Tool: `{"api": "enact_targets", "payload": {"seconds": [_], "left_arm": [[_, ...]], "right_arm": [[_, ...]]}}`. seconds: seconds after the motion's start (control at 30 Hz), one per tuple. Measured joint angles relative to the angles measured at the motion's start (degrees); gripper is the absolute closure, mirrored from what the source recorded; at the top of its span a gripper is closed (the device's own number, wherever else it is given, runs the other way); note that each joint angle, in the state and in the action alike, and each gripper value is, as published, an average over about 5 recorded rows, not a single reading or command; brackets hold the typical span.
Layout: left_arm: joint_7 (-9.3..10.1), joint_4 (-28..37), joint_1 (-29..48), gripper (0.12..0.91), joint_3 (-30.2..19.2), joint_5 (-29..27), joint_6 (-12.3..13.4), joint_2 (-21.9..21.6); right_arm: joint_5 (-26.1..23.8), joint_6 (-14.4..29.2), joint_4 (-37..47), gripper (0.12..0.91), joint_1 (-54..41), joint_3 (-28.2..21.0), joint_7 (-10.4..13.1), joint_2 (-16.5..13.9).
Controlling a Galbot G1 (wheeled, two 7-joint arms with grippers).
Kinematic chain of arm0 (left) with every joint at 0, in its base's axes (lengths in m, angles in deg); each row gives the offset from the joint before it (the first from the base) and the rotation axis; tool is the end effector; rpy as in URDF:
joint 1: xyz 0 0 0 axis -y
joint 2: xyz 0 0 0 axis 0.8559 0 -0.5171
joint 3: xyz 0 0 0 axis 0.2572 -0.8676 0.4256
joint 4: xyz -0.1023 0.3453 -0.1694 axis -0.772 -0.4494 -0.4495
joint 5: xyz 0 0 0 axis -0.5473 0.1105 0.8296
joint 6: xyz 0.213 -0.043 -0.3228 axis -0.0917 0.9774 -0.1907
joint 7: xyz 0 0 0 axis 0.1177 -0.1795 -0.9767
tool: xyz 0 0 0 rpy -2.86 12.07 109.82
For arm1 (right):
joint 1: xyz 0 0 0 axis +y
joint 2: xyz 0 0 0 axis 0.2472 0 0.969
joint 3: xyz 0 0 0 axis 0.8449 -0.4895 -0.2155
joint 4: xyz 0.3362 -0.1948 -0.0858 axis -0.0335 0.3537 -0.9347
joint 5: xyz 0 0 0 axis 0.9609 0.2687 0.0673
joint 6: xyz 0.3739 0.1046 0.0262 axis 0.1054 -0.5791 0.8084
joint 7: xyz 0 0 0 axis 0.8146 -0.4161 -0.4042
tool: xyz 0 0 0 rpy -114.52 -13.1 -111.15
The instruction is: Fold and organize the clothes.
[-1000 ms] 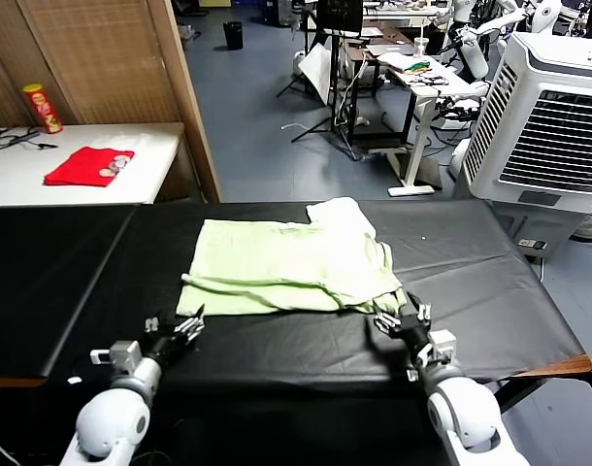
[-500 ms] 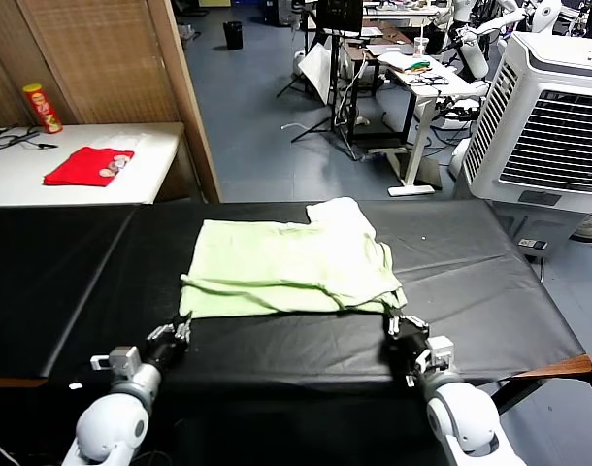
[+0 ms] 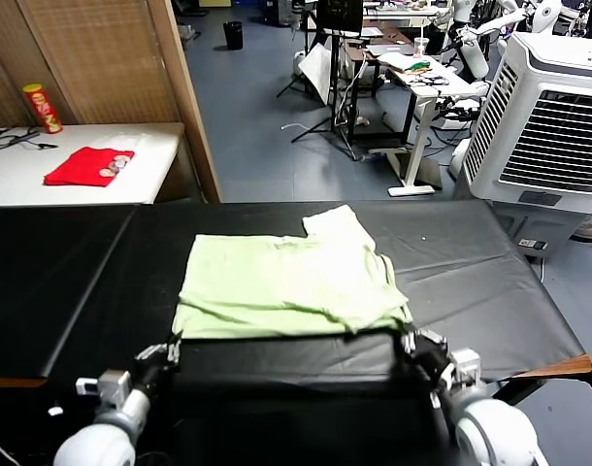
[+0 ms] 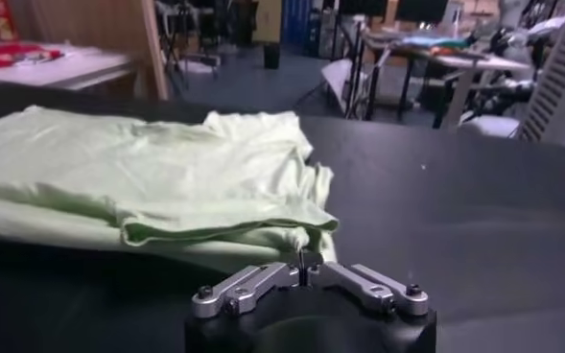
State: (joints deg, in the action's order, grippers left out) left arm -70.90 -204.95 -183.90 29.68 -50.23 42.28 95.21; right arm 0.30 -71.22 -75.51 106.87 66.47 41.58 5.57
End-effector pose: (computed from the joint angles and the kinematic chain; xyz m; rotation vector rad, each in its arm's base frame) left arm 0.1752 0.1034 -0.3255 -0.1050 -2.6961 -0.0574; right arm 0.1911 -0.0752 -0.3089 0.2721 -2.5963 0.1802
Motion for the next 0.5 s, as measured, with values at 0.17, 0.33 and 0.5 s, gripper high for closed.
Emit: {"api": "enact_targets", "payload": {"seconds": [0.17,0.33,0.5], "left_arm": [[1.04,-3.5,-5.6,0.892,1.3,-0.3,-0.4,0.0],[1.94,-6.3,-9.4,0.784,2.6,-0.2,-1.2,0.5],[2.78,-8.4,-10.9,0.519,3.5,-0.6,-2.6,1.0]], "right_arm": [[-0.2,-0.8,-2.2,0.846,3.5,0.2,0.0,0.2],[-0.1,-2.6,-5.2,0.606,6.2,1.0,0.3,-0.5],[2.7,-4.8,-9.3,0.331,7.7,3.1,1.2,-1.7]]}}
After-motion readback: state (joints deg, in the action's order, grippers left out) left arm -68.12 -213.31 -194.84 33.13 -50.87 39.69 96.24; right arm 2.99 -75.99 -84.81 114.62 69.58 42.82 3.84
